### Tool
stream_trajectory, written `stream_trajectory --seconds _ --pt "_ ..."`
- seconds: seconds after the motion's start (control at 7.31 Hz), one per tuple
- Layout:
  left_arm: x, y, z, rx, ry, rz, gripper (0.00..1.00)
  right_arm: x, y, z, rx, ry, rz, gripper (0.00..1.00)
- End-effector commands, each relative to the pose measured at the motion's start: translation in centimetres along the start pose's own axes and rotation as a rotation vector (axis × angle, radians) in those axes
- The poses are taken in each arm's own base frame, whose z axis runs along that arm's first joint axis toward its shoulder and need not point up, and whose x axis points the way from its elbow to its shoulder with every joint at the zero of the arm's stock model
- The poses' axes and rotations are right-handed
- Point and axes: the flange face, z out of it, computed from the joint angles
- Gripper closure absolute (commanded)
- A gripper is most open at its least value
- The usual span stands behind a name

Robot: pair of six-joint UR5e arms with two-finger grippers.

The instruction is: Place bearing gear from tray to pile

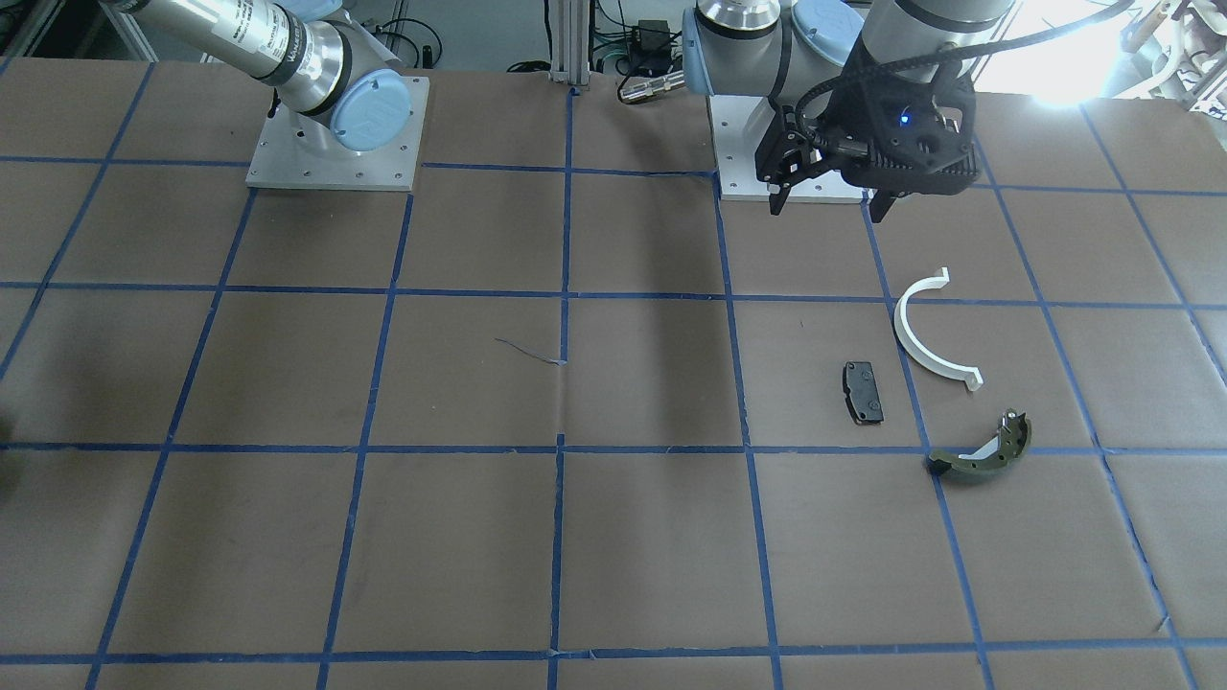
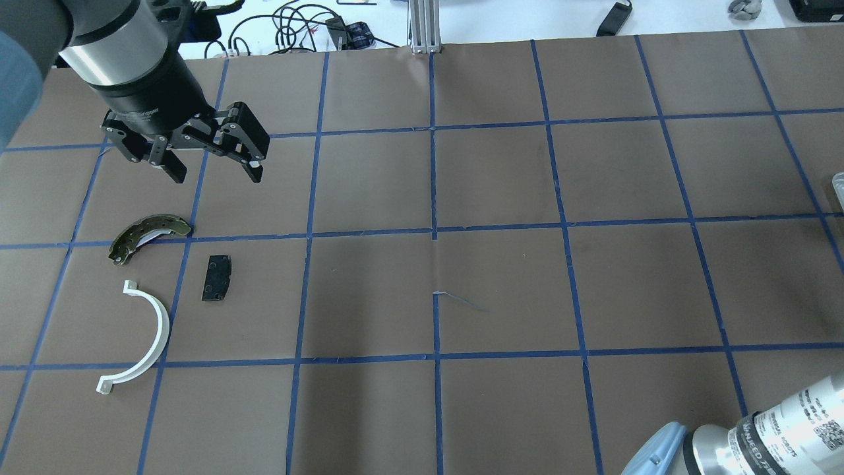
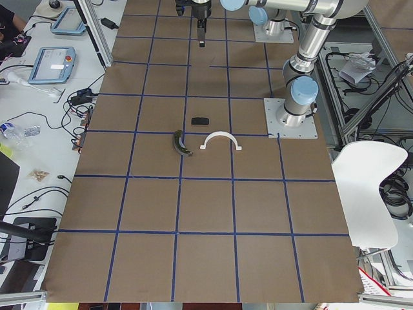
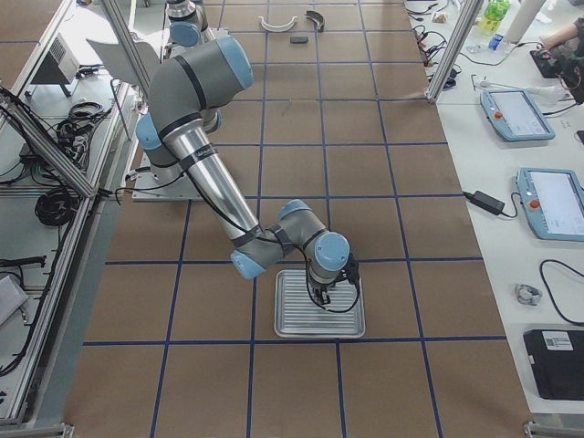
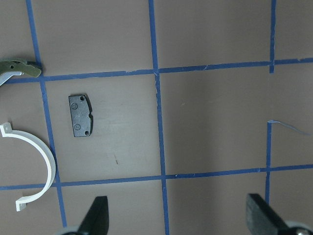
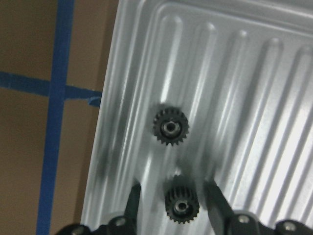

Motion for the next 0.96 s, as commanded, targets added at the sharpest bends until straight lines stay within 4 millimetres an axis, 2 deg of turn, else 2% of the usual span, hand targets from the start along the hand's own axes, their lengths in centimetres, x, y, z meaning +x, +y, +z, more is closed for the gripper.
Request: stream_trajectory --seconds 0.0,0.14,0.41,0.55,0.68,0.82 --pt "0.0 0.0 0.0 0.000 -0.001 -0.001 0.00 0.1 -0.1 -0.3 0.002 0.006 -0.001 0.77" --pt "0.0 0.0 0.0 0.000 -0.001 -0.001 0.00 0.1 0.0 -0.3 0.001 0.005 0.002 0.85" --pt "0.0 0.0 0.0 0.000 -0.001 -0.001 0.00 0.1 0.0 -0.4 -0.001 0.004 0.004 0.93" --pt "-0.1 0.0 0.0 0.000 -0.001 -0.001 0.00 -0.2 0.0 -1.9 0.004 0.015 0.004 0.94" --pt "0.0 0.0 0.0 0.000 -0.001 -0.001 0.00 -2.2 -0.5 -5.1 0.015 0.038 0.008 0.94" --pt "-0.1 0.0 0.0 0.000 -0.001 -0.001 0.00 -5.8 -2.0 -7.6 0.010 0.033 -0.018 0.94"
